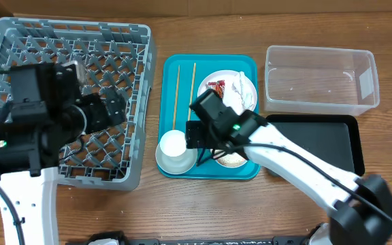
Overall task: Sort waste into correct bins and load items into the dishwasher
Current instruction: 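Reach the right gripper to the white cup on the tray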
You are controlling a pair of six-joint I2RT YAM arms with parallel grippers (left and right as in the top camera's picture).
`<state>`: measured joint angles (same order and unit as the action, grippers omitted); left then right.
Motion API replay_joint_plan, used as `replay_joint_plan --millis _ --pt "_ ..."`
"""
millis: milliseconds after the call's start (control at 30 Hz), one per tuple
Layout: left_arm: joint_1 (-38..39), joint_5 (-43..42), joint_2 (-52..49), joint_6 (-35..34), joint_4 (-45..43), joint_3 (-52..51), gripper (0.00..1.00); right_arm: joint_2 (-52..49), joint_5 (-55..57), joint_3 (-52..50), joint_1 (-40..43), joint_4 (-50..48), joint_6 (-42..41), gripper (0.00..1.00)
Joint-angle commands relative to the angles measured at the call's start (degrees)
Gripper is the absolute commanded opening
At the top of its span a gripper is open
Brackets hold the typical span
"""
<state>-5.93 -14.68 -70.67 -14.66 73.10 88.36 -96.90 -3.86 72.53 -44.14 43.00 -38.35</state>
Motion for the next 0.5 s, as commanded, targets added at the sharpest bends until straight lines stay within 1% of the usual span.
replay_joint_plan --millis 0,167,200,467 --pt "-0.90 -6.67 0.70 3.76 0.46 1.49 1.00 -3.02 0.17 1.14 -0.55 -2.80 0.92 0.65" --pt "-0.90 -6.78 0.66 4.42 1.27 1.49 1.00 -5.27 0.37 1.01 -1.22 -3.72 1.03 0.59" --pt "-0.90 -6.80 0.66 4.39 1.25 1.49 1.00 -5.64 0.35 0.92 -1.22 -3.82 1.03 0.48" --pt "-0.90 -6.80 0.66 4.39 1.73 1.49 1.00 -7.41 0.11 0.37 -1.57 -3.98 0.79 0.43"
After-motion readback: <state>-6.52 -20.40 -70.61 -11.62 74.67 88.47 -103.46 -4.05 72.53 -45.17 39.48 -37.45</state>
